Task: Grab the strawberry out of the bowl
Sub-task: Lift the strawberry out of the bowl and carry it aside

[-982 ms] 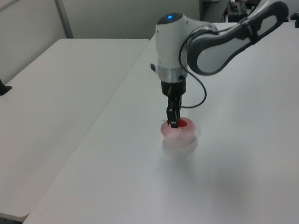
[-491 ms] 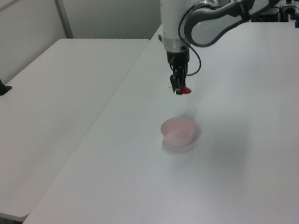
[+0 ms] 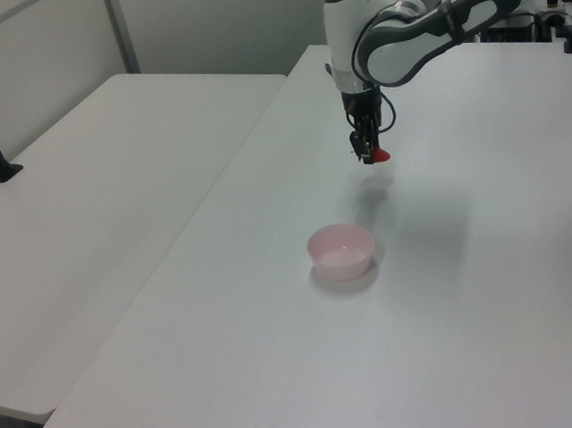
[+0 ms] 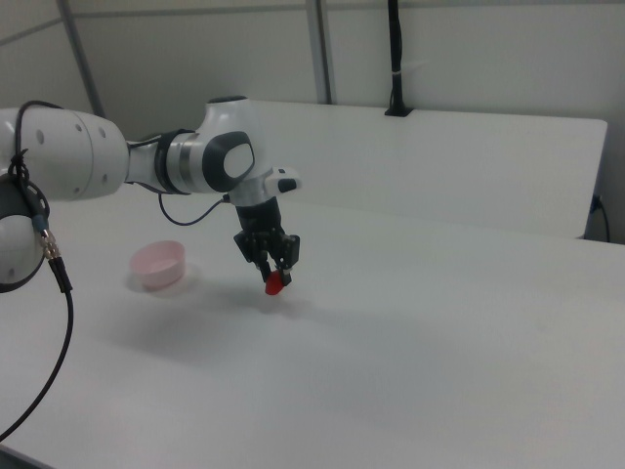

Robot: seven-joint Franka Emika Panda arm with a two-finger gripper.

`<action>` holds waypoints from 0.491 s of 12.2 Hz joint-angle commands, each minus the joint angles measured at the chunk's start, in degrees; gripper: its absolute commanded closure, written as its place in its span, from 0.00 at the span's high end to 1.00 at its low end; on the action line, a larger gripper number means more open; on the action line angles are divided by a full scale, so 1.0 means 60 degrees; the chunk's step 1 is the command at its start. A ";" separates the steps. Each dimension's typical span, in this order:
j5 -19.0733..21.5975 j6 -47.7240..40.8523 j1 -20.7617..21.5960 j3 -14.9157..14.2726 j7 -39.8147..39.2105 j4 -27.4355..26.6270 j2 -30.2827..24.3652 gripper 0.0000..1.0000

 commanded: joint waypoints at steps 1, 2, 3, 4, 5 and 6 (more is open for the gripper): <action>-0.0173 -0.0036 -0.0007 -0.0042 -0.0084 -0.0297 -0.0180 0.49; -0.0202 -0.0036 -0.0036 -0.0042 -0.0084 -0.0355 -0.0180 0.54; -0.0246 -0.0051 -0.0094 -0.0042 -0.0084 -0.0356 -0.0180 0.67; -0.0261 -0.0065 -0.0167 -0.0042 -0.0026 -0.0356 -0.0180 0.93; -0.0261 -0.0138 -0.0183 -0.0042 0.0018 -0.0327 -0.0281 1.00; -0.0247 -0.0255 -0.0183 -0.0042 0.0033 -0.0254 -0.0340 1.00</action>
